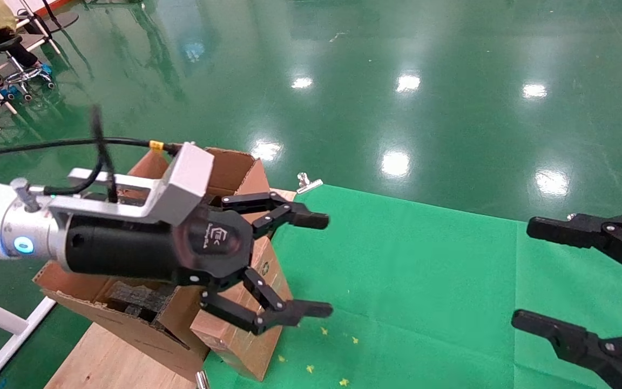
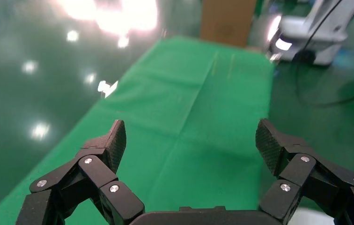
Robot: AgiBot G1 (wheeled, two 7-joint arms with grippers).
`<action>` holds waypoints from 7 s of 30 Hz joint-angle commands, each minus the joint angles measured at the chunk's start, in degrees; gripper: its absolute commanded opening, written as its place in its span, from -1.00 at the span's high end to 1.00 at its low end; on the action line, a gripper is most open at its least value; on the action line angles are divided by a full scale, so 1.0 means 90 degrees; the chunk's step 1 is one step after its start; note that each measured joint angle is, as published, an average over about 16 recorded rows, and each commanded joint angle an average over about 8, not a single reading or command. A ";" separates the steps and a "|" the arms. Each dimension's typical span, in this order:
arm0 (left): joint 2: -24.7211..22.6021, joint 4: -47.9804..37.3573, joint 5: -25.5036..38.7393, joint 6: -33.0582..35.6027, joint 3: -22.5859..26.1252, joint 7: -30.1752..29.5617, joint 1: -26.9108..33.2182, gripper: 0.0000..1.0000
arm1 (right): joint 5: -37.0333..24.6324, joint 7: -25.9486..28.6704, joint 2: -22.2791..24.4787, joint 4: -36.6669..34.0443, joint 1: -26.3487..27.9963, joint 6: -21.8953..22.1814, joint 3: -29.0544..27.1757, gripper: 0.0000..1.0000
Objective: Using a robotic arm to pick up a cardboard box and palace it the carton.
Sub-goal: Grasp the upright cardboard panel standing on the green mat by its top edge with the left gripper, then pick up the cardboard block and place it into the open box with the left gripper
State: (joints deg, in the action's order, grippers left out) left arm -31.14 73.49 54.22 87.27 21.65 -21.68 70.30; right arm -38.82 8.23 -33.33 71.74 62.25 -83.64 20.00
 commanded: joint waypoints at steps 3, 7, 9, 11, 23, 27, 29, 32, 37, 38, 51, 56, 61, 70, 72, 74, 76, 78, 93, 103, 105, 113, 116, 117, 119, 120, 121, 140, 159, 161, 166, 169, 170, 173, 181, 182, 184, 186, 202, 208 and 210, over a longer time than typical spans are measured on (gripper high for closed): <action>0.0102 0.0075 0.0615 0.0064 0.0269 -0.0527 0.0433 -1.00 | 0.0000 0.0000 0.0000 0.0000 0.0000 0.0000 0.0000 1.00; 0.0173 0.0212 0.1187 0.0162 0.0555 -0.1123 0.0840 -1.00 | 0.0000 0.0000 0.0000 0.0000 0.0000 0.0000 0.0000 1.00; 0.0217 0.0250 0.1395 0.0200 0.0682 -0.1391 0.1008 -1.00 | 0.0000 0.0000 0.0000 0.0000 0.0000 0.0000 0.0000 1.00; 0.0254 0.0265 0.1534 0.0224 0.0774 -0.1583 0.1130 -1.00 | 0.0000 0.0000 0.0000 0.0000 0.0000 0.0000 0.0000 1.00; 0.0352 0.0248 0.1748 0.0234 0.0962 -0.1827 0.1341 -1.00 | 0.0000 -0.0001 0.0001 -0.0002 -0.0001 0.0002 0.0000 1.00; 0.0403 0.0205 0.2043 0.0264 0.1167 -0.2150 0.1538 -1.00 | 0.0000 -0.0001 0.0001 -0.0003 -0.0001 0.0002 0.0000 1.00; 0.0419 0.0191 0.2265 0.0281 0.1314 -0.2464 0.1695 -1.00 | 0.0000 -0.0001 0.0001 -0.0003 -0.0001 0.0002 0.0000 1.00; 0.0397 0.0182 0.2616 0.0284 0.1549 -0.3050 0.1954 -1.00 | 0.0000 -0.0001 0.0001 -0.0003 -0.0001 0.0002 0.0001 1.00; 0.0281 0.0183 0.3095 0.0287 0.1926 -0.4008 0.2304 -1.00 | 0.0000 -0.0001 0.0001 -0.0003 0.0000 0.0002 0.0001 1.00; 0.0253 0.0180 0.3168 0.0290 0.1999 -0.4174 0.2357 -1.00 | 0.0000 -0.0001 0.0001 -0.0003 0.0000 0.0002 0.0001 1.00; 0.0037 0.0290 0.3591 0.0297 0.2957 -0.5439 0.2810 -1.00 | 0.0000 -0.0002 0.0001 -0.0003 0.0000 0.0002 0.0001 1.00; 0.0023 0.0358 0.3527 0.0246 0.3246 -0.5687 0.2854 -1.00 | 0.0001 -0.0002 0.0001 -0.0003 0.0000 0.0002 0.0002 1.00; 0.0031 0.0407 0.3569 0.0229 0.3523 -0.5904 0.2939 -1.00 | 0.0001 -0.0002 0.0002 -0.0003 0.0000 0.0002 0.0002 1.00; 0.0009 0.0451 0.3640 0.0200 0.4011 -0.6168 0.3127 -0.16 | 0.0001 -0.0002 0.0002 -0.0003 0.0000 0.0002 0.0002 -0.15; -0.0012 0.0456 0.3625 0.0186 0.4090 -0.6198 0.3151 0.34 | 0.0001 -0.0002 0.0002 -0.0003 -0.0001 0.0003 0.0002 -0.65; -0.0033 0.0458 0.3604 0.0173 0.4142 -0.6213 0.3168 0.82 | 0.0001 -0.0002 0.0002 -0.0004 -0.0001 0.0003 0.0002 -1.00; -0.0045 0.0458 0.3589 0.0164 0.4171 -0.6219 0.3177 1.00 | 0.0001 -0.0002 0.0002 -0.0004 -0.0001 0.0004 0.0002 -1.00; -0.0056 0.0457 0.3571 0.0154 0.4194 -0.6226 0.3184 1.00 | 0.0002 -0.0002 0.0002 -0.0005 -0.0002 0.0004 0.0002 -1.00; -0.0035 0.0455 0.3590 0.0161 0.4140 -0.6213 0.3171 1.00 | 0.0002 -0.0002 0.0002 -0.0005 -0.0002 0.0004 0.0002 -1.00; -0.0028 0.0455 0.3600 0.0168 0.4121 -0.6211 0.3165 1.00 | 0.0002 -0.0002 0.0002 -0.0005 -0.0002 0.0004 0.0002 -1.00; -0.0032 0.0435 0.3599 0.0165 0.4121 -0.6204 0.3164 1.00 | 0.0002 -0.0002 0.0002 -0.0005 -0.0002 0.0004 0.0002 -1.00; -0.0004 0.0137 0.3411 0.0151 0.4027 -0.6069 0.3378 1.00 | 0.0002 -0.0002 0.0002 -0.0005 -0.0002 0.0004 0.0002 -1.00; 0.0084 -0.0178 0.3258 0.0101 0.3842 -0.5946 0.3673 1.00 | 0.0002 -0.0003 0.0002 -0.0005 -0.0002 0.0004 0.0002 -1.00; 0.0113 -0.0325 0.3212 0.0074 0.3763 -0.5891 0.3794 1.00 | 0.0002 -0.0003 0.0002 -0.0005 -0.0002 0.0004 0.0002 -1.00; 0.0155 -0.0690 0.3157 0.0001 0.3586 -0.5736 0.4083 1.00 | 0.0002 -0.0003 0.0002 -0.0005 -0.0002 0.0004 0.0002 -1.00; 0.0163 -0.0894 0.3144 -0.0034 0.3499 -0.5642 0.4237 1.00 | 0.0002 -0.0003 0.0002 -0.0005 -0.0002 0.0004 0.0002 -1.00; 0.0163 -0.1117 0.3149 -0.0069 0.3413 -0.5530 0.4406 1.00 | 0.0002 -0.0003 0.0002 -0.0005 -0.0001 0.0004 0.0002 -1.00; -0.0196 -0.5612 0.5093 -0.0700 0.3579 -0.2196 0.6337 1.00 | 0.0003 -0.0003 0.0003 -0.0005 -0.0001 0.0004 0.0003 -1.00; -0.0412 -0.7562 0.5303 -0.1736 0.3676 -0.0781 0.5830 1.00 | 0.0003 -0.0003 0.0003 -0.0005 -0.0001 0.0004 0.0004 -1.00; -0.0433 -0.7670 0.5306 -0.1769 0.3681 -0.0723 0.5753 1.00 | 0.0003 -0.0003 0.0003 -0.0005 -0.0001 0.0005 0.0004 -1.00; -0.0501 -0.7897 0.5310 -0.1914 0.3689 -0.0626 0.5513 1.00 | 0.0003 -0.0003 0.0003 -0.0005 -0.0001 0.0005 0.0004 -1.00; -0.0563 -0.8003 0.5299 -0.2023 0.3684 -0.0587 0.5332 1.00 | 0.0003 -0.0004 0.0003 -0.0005 -0.0001 0.0005 0.0004 -1.00; -0.0585 -0.8034 0.5292 -0.2066 0.3679 -0.0577 0.5268 1.00 | 0.0003 -0.0004 0.0003 -0.0005 -0.0001 0.0005 0.0004 -1.00; -0.0650 -0.8112 0.5263 -0.2214 0.3660 -0.0559 0.5079 1.00 | 0.0003 -0.0004 0.0003 -0.0005 -0.0001 0.0005 0.0004 -1.00; -0.0811 -0.8245 0.5152 -0.2623 0.3582 -0.0602 0.4619 1.00 | 0.0004 -0.0004 0.0003 -0.0005 -0.0001 0.0005 0.0005 -1.00; -0.0831 -0.8255 0.5138 -0.2654 0.3572 -0.0612 0.4567 1.00 | 0.0004 -0.0004 0.0003 -0.0005 -0.0001 0.0005 0.0005 -1.00; -0.0865 -0.8270 0.5116 -0.2703 0.3556 -0.0631 0.4473 1.00 | 0.0004 -0.0004 0.0003 -0.0005 -0.0001 0.0005 0.0005 -1.00; -0.0895 -0.8280 0.5099 -0.2741 0.3543 -0.0651 0.4388 1.00 | 0.0004 -0.0004 0.0003 -0.0005 -0.0001 0.0005 0.0005 -1.00; -0.1181 -0.8307 0.4935 -0.3314 0.3425 -0.0893 0.3639 1.00 | 0.0004 -0.0004 0.0004 -0.0005 -0.0001 0.0005 0.0005 -1.00; -0.1308 -0.8304 0.4834 -0.3541 0.3352 -0.1009 0.3345 1.00 | 0.0004 -0.0004 0.0004 -0.0005 -0.0001 0.0005 0.0006 -1.00; -0.1343 -0.8302 0.4799 -0.3613 0.3327 -0.1047 0.3253 1.00 | 0.0004 -0.0004 0.0004 -0.0005 -0.0001 0.0005 0.0006 -1.00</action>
State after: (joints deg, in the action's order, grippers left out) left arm -43.14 -1.25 97.47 54.70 51.64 -31.12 99.73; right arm -38.78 8.19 -33.29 71.69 62.25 -83.59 20.05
